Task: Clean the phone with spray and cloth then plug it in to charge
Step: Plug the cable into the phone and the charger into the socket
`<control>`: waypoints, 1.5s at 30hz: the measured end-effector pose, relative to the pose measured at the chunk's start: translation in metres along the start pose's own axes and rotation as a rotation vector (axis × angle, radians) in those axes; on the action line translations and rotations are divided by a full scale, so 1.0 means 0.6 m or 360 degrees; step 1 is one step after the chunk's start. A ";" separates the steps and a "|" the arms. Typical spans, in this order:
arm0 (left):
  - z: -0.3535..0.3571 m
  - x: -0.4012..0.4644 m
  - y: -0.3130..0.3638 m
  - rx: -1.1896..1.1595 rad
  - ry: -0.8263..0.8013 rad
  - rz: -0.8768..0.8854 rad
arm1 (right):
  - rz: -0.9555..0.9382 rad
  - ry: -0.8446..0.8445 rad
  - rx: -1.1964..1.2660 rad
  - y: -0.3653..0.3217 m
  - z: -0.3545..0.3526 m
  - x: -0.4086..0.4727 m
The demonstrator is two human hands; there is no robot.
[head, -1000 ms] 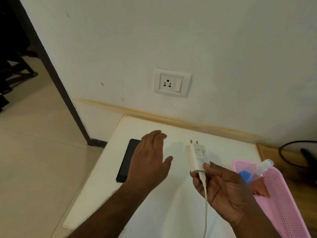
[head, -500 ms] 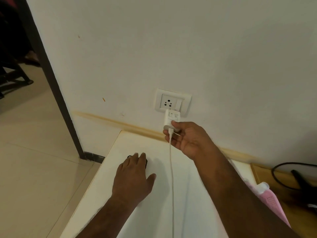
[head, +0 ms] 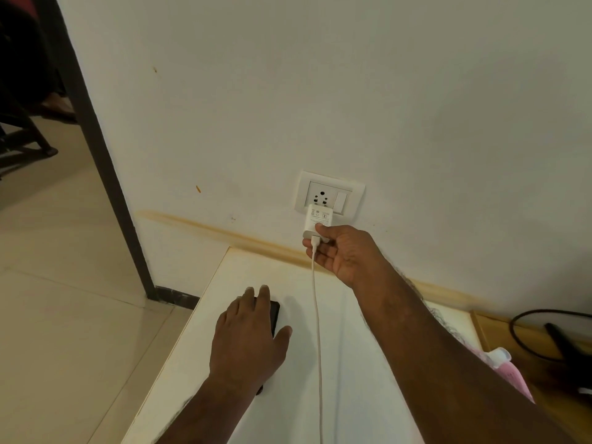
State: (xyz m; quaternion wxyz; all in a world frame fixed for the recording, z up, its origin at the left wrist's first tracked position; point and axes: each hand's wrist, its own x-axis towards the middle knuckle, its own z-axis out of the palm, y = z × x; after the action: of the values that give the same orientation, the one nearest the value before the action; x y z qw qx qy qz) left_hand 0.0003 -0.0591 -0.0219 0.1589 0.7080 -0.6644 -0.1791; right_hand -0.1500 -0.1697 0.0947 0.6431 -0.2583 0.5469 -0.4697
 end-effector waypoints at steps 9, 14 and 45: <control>0.001 -0.001 0.003 -0.0027 -0.0005 -0.0014 | -0.0061 0.0010 0.0015 -0.005 0.000 0.006; 0.000 -0.004 0.006 -0.0030 0.0021 0.0000 | -0.0157 0.0026 0.0106 0.006 0.007 0.010; 0.004 0.002 0.008 -0.0024 -0.0019 -0.0054 | -0.0182 -0.0021 0.0004 0.001 -0.022 0.041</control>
State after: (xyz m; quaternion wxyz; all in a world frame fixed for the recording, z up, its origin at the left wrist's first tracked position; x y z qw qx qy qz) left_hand -0.0051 -0.0605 -0.0221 0.1573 0.7168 -0.6518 -0.1911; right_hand -0.1633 -0.1889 0.0793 0.6191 -0.2915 0.5264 -0.5046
